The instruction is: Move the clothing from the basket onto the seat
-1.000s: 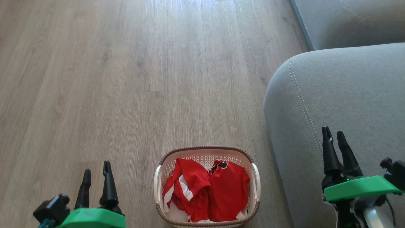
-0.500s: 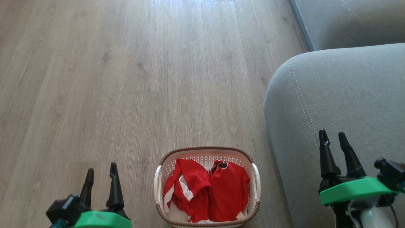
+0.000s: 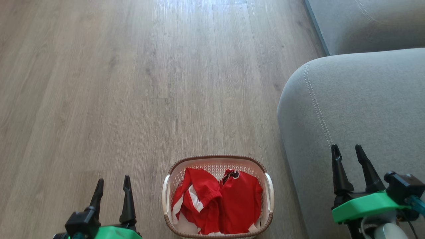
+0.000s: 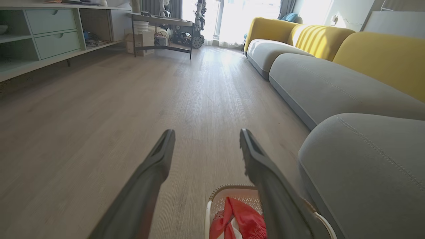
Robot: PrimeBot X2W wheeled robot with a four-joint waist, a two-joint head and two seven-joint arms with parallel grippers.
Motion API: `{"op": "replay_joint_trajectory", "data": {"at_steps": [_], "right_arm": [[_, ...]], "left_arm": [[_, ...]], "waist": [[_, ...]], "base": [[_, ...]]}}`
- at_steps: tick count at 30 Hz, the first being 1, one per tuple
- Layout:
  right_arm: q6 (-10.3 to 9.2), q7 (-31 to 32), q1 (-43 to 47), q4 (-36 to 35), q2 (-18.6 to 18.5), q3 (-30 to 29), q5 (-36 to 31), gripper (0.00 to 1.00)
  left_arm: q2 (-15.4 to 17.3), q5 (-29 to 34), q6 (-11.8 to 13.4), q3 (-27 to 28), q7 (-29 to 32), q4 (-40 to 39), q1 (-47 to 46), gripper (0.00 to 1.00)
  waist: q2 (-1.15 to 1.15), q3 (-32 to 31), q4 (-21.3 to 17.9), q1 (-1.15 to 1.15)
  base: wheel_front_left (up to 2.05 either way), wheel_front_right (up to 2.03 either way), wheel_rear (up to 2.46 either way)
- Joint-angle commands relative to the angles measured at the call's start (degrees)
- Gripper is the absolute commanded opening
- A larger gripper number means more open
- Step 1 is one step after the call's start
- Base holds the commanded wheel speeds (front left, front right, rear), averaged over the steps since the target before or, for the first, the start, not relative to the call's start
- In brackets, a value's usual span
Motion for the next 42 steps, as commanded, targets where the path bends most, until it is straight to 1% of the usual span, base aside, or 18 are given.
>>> {"op": "replay_joint_trajectory", "data": {"at_steps": [1,14,29,42], "right_arm": [[0.41,-0.61,-1.0,-1.54,0.26,0.24,-3.17,1.0],[0.46,-0.77,-0.26,-1.59,1.81,-1.67,-13.36,1.0],[0.46,-0.78,-0.25,-1.83,1.85,-1.72,-13.4,1.0],[0.46,-0.78,-0.24,-1.82,1.85,-1.87,-13.24,1.0]], "left_arm": [[0.8,2.52,0.7,1.37,-1.13,-1.54,-1.33,1.0],[0.85,10.0,1.31,0.85,-3.14,-1.19,-0.93,1.0],[0.77,8.62,1.14,1.37,-3.19,-0.22,-1.07,1.0],[0.74,8.68,1.23,1.46,-3.19,-0.23,-0.98,1.0]], "waist": [[0.0,-0.14,0.03,0.0],[0.0,-0.66,-0.02,0.0],[0.0,-0.46,0.01,0.0],[0.0,-0.45,0.02,0.0]], "base": [[0.0,0.0,0.0],[0.0,0.0,0.0],[0.0,0.0,0.0],[0.0,0.0,0.0]]}}
